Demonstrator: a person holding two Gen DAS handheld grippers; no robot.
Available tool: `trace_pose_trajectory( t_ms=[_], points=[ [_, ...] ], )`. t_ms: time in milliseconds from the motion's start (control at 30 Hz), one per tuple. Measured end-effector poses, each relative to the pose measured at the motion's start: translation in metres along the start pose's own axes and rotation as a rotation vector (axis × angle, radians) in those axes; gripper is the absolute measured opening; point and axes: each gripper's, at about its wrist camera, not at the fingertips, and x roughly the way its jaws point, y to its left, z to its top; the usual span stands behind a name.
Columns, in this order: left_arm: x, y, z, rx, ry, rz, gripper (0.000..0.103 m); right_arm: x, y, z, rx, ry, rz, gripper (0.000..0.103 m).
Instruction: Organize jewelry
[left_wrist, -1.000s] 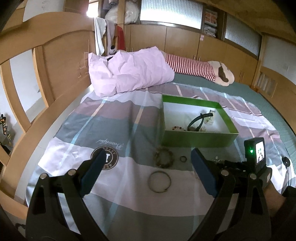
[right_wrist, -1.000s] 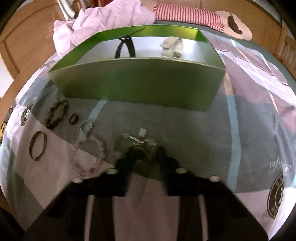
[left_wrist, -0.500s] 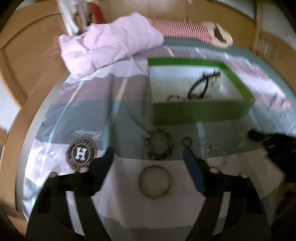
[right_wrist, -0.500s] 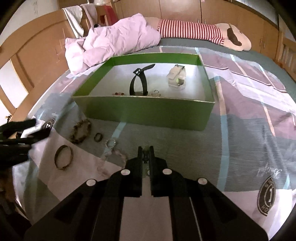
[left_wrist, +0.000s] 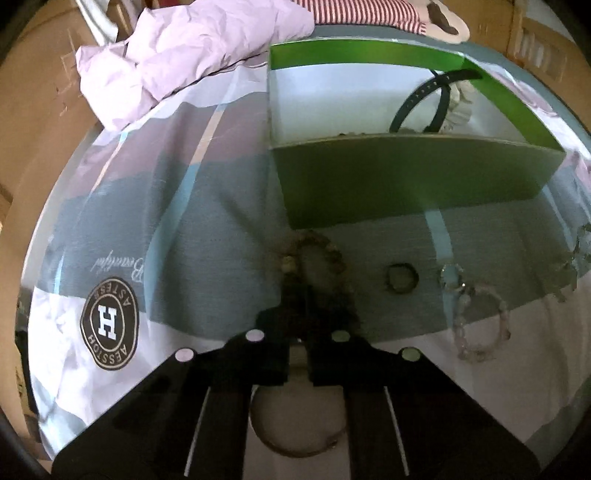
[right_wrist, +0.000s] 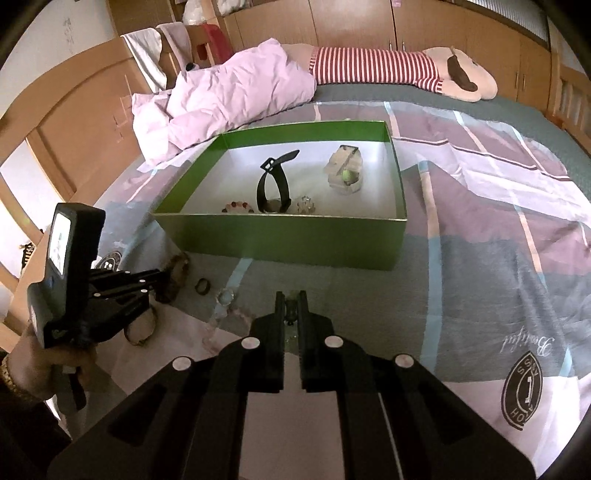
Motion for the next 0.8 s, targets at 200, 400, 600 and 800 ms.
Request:
trace_pose_trajectory(
  t_ms=[200, 400, 600, 800],
  points=[
    [-0.053, 0.012, 0.008, -0.054, -0.108, -0.035, 0.000, -0.010, 0.004, 0.005, 0.000, -0.024, 0.015, 0.006],
    [-0.126, 0.022, -0.001, -0.055, -0.247, -0.080, 0.000, -0.031, 0.009, 0.007, 0.017, -0.048, 0.049, 0.006],
    [-0.081, 0.016, -0.007, 0.042, -0.155, 0.003, 0.075, -0.038, 0.020, 0.000, 0.001, -0.044, 0.060, 0.006],
    [-0.034, 0.003, -0.010, 0.111, -0.058, -0.002, 0.039, -0.034, 0.020, -0.001, -0.007, -0.030, 0.055, 0.006]
  ],
)
